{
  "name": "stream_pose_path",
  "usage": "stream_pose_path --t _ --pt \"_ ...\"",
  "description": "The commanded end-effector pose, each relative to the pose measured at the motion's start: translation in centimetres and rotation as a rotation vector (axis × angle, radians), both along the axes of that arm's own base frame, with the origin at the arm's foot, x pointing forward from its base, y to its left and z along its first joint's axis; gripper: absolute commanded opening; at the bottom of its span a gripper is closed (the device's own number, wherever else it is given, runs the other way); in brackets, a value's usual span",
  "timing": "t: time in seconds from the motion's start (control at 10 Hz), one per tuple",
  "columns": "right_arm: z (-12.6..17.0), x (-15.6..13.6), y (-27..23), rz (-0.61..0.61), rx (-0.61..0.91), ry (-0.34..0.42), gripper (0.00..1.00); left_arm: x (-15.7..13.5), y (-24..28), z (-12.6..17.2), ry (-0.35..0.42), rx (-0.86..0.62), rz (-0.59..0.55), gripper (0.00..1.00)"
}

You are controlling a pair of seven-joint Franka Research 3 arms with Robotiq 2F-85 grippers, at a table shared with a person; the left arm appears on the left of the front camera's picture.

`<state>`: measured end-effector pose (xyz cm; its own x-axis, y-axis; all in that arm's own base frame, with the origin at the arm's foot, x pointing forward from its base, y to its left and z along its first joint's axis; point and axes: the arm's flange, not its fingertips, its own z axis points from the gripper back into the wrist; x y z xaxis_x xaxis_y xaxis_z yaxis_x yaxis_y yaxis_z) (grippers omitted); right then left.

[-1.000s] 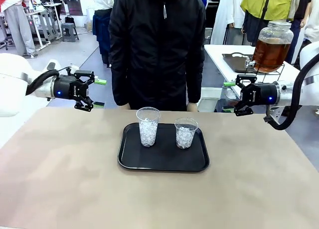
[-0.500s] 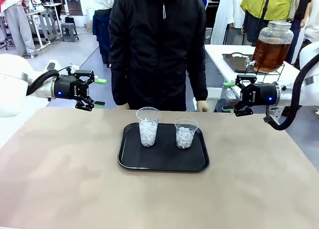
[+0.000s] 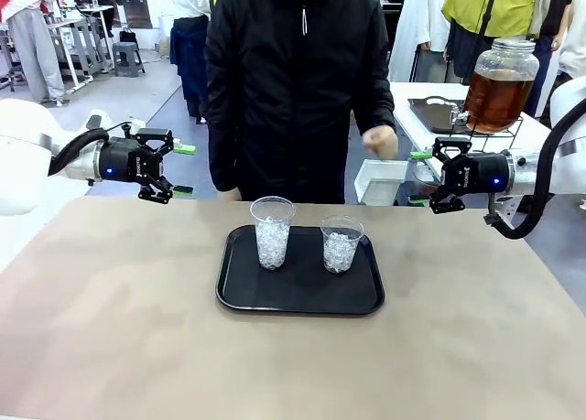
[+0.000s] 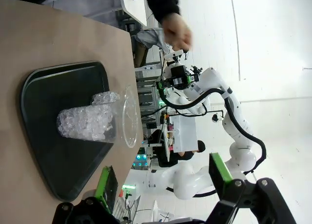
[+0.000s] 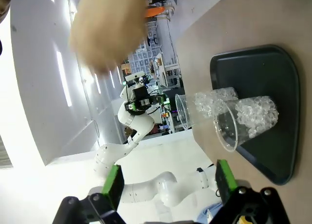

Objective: Pour the drink into the iced cup.
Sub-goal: Pick up the iced cup indicated by the human and present it to them.

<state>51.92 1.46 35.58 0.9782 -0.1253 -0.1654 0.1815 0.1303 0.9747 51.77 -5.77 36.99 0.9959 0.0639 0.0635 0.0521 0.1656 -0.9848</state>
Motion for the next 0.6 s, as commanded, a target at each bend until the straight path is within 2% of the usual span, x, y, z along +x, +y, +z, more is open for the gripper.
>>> stream_pose_path --t 0.0,0.5 --pt "0.09 0.04 -0.04 -0.001 0.001 0.000 1.00 -0.02 0.03 0.18 0.005 0.004 0.002 1.00" --pt "0.09 0.04 -0.04 -0.001 0.001 0.000 1.00 -0.02 0.03 0.18 0.005 0.004 0.002 1.00"
